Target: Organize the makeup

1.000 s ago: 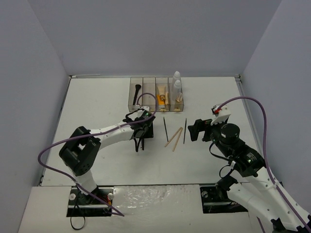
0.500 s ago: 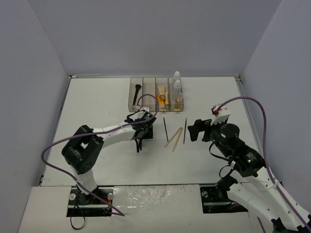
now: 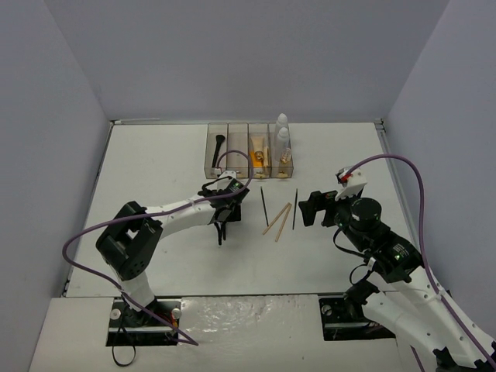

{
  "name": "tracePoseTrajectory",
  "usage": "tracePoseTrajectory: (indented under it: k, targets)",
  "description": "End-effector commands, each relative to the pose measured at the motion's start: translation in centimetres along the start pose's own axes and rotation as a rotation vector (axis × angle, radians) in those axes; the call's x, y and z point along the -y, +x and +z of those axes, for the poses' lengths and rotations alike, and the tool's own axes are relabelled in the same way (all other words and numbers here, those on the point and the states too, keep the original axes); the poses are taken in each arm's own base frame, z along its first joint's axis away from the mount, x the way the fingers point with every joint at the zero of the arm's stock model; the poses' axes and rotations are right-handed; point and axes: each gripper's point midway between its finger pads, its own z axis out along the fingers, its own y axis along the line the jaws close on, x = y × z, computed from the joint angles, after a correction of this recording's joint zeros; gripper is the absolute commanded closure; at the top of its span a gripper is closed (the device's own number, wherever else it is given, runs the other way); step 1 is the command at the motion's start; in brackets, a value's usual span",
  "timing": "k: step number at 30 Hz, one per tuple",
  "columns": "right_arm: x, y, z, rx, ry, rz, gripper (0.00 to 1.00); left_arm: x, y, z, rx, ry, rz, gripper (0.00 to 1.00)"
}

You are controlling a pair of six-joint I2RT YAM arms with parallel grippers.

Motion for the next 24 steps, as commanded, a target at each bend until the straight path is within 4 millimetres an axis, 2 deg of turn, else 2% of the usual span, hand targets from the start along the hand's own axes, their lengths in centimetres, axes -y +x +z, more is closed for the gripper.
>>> tracePoseTrajectory:
  k: [1, 16, 24]
  targets:
    - [-0.2, -1.3, 0.3, 0.05, 0.005, 0.007, 0.0, 0.6, -3.5, -1.2, 0.087, -0.003, -0.044, 0.64]
    - [-0.3, -1.3, 0.2, 0.054, 0.004, 0.005, 0.0, 0.0, -2.6, 0.3, 0.046, -0.025, -0.04, 0.64]
    - [-0.3, -1.2, 0.2, 0.05, 0.005, 0.005, 0.0, 0.4, -1.9, 1.0, 0.021, -0.008, -0.04, 0.64]
